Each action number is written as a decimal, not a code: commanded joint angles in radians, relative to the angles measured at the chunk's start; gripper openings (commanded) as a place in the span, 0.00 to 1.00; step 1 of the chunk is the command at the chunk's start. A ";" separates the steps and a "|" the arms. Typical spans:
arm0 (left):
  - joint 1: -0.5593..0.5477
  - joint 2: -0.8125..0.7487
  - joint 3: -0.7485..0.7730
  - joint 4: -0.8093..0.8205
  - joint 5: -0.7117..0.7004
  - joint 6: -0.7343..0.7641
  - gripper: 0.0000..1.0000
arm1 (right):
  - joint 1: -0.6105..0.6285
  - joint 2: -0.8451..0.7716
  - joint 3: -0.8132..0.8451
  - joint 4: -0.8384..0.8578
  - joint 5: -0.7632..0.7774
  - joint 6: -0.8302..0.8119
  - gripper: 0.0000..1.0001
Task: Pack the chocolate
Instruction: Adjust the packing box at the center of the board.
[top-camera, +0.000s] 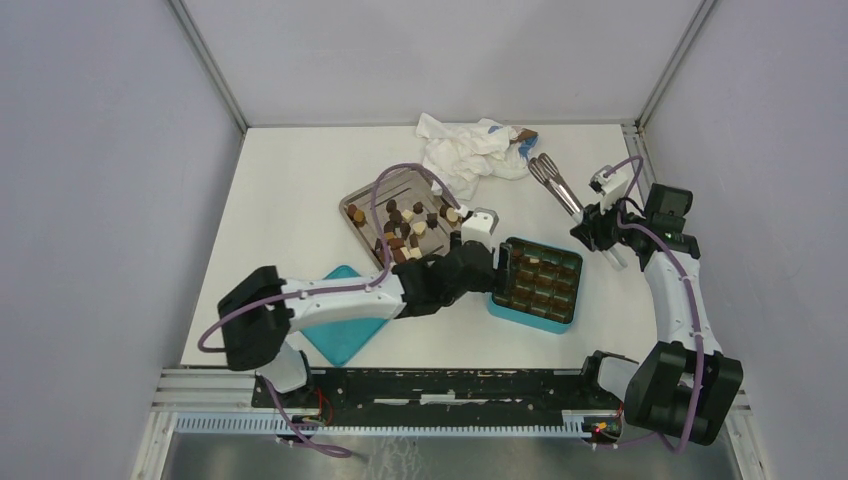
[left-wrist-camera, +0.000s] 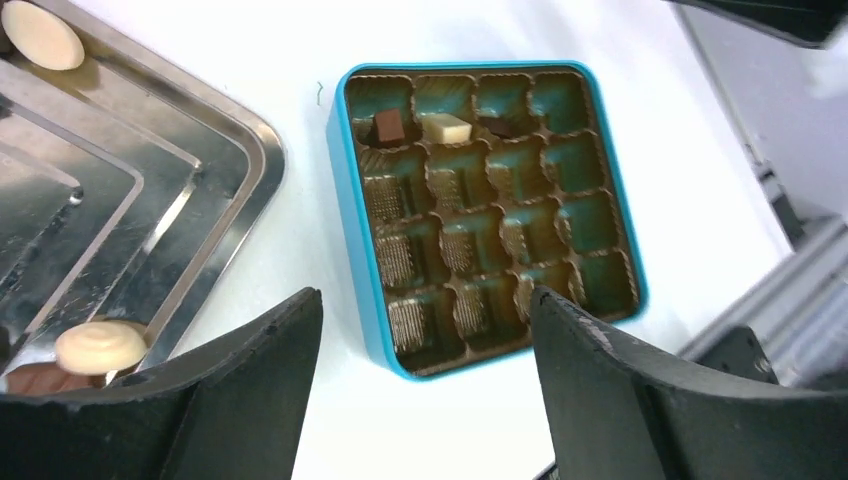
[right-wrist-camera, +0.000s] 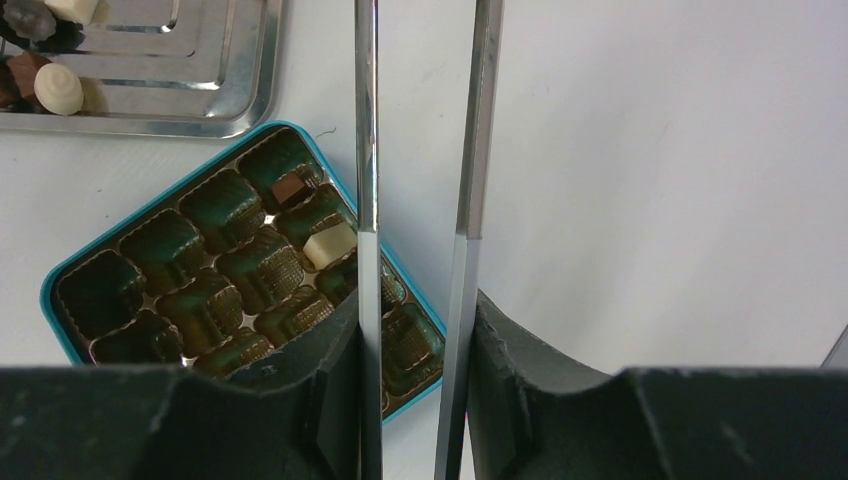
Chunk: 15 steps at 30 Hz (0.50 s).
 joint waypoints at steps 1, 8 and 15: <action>0.032 -0.186 -0.070 -0.031 0.097 0.145 0.84 | 0.027 -0.021 0.007 0.016 -0.014 -0.031 0.40; 0.316 -0.462 -0.100 -0.190 0.349 0.173 0.99 | 0.196 -0.014 0.066 -0.046 0.095 -0.057 0.40; 0.393 -0.610 -0.063 -0.437 0.125 0.453 1.00 | 0.450 0.088 0.217 -0.147 0.314 -0.083 0.40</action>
